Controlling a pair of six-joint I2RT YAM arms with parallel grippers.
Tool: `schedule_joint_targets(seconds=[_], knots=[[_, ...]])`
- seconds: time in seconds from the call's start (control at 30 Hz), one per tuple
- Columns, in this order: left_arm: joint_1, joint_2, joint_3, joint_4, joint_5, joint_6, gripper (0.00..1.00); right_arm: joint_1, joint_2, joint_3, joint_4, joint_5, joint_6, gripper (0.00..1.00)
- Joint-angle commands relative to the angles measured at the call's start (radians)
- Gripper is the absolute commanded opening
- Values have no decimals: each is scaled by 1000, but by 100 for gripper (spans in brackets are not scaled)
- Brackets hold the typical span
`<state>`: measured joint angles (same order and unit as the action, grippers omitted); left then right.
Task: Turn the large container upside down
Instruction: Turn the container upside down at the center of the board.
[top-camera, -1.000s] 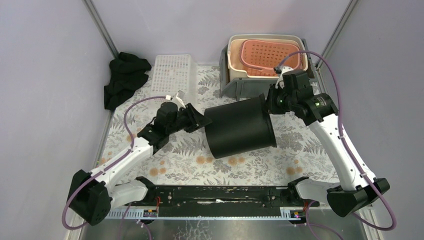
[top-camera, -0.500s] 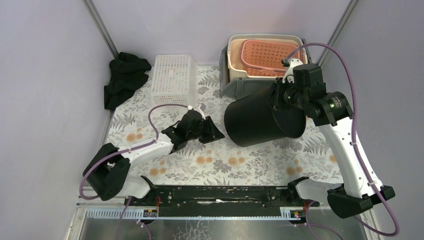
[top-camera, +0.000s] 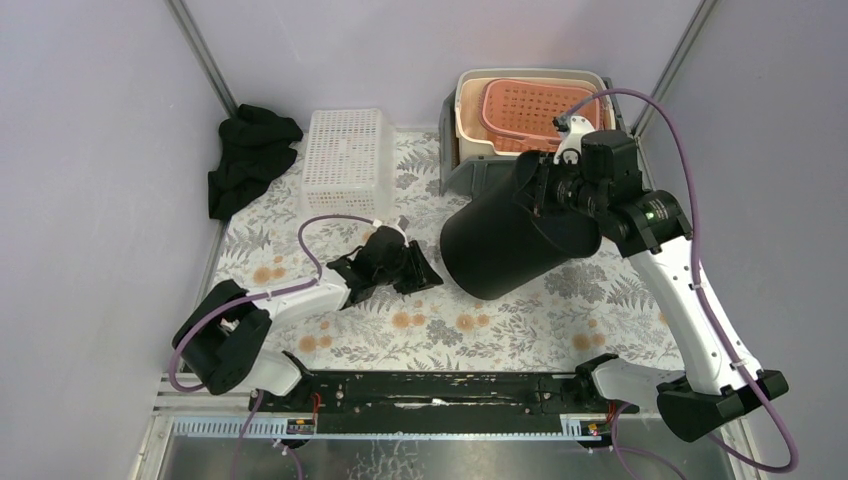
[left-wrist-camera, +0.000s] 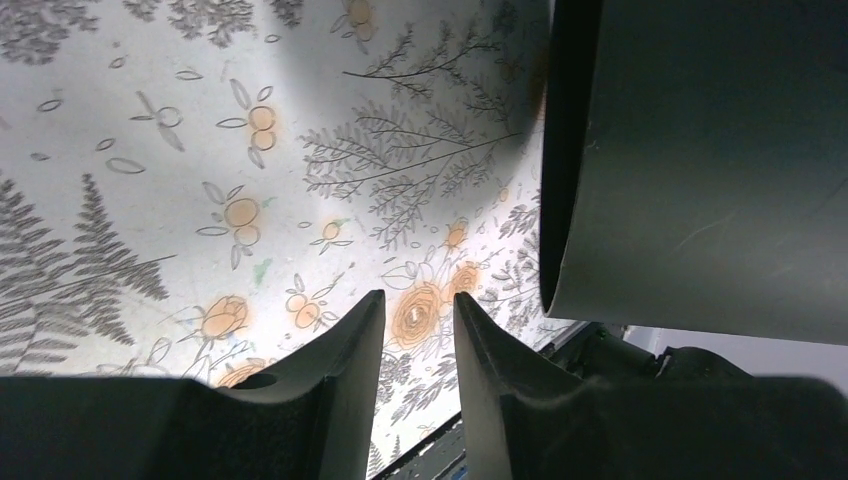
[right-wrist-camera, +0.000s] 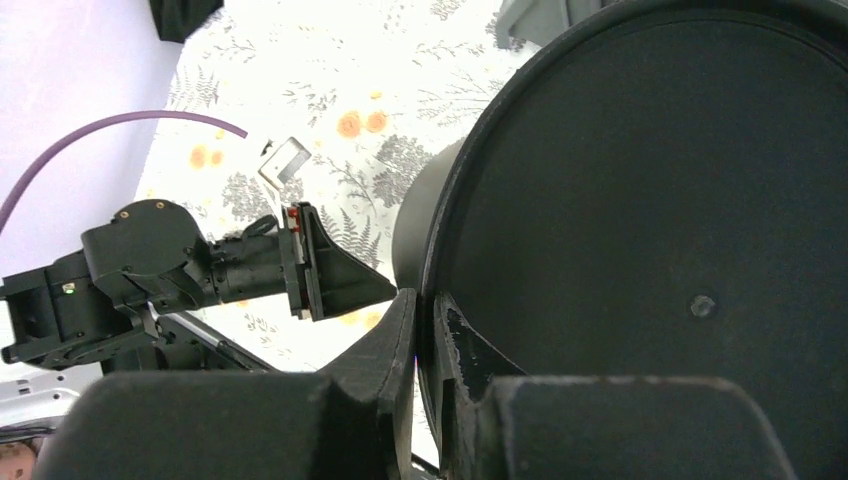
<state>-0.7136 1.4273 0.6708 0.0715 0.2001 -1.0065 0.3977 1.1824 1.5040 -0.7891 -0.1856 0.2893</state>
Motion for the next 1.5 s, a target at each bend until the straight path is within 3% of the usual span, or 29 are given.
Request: schedule_joint_targets(seconds=[0.0, 0.3, 0.63, 1.07, 1.27, 1.33, 1.47], knots=[[2, -64, 9, -81, -80, 36, 38, 5, 14, -71, 17, -64, 24, 4], [3, -296, 58, -352, -215, 43, 38, 8, 39, -160, 126, -160, 40, 10], [2, -535, 82, -540, -266, 21, 39, 86, 65, -207, 209, -147, 70, 9], [2, -634, 123, -657, -283, 34, 39, 233, 42, -333, 312, -104, 155, 15], [2, -635, 116, -655, -279, 31, 39, 242, 1, -395, 309, -97, 159, 34], [1, -627, 117, -652, -277, 33, 39, 242, -11, -389, 293, -85, 149, 44], [2, -611, 123, -642, -272, 38, 39, 242, -21, -334, 254, -62, 128, 55]])
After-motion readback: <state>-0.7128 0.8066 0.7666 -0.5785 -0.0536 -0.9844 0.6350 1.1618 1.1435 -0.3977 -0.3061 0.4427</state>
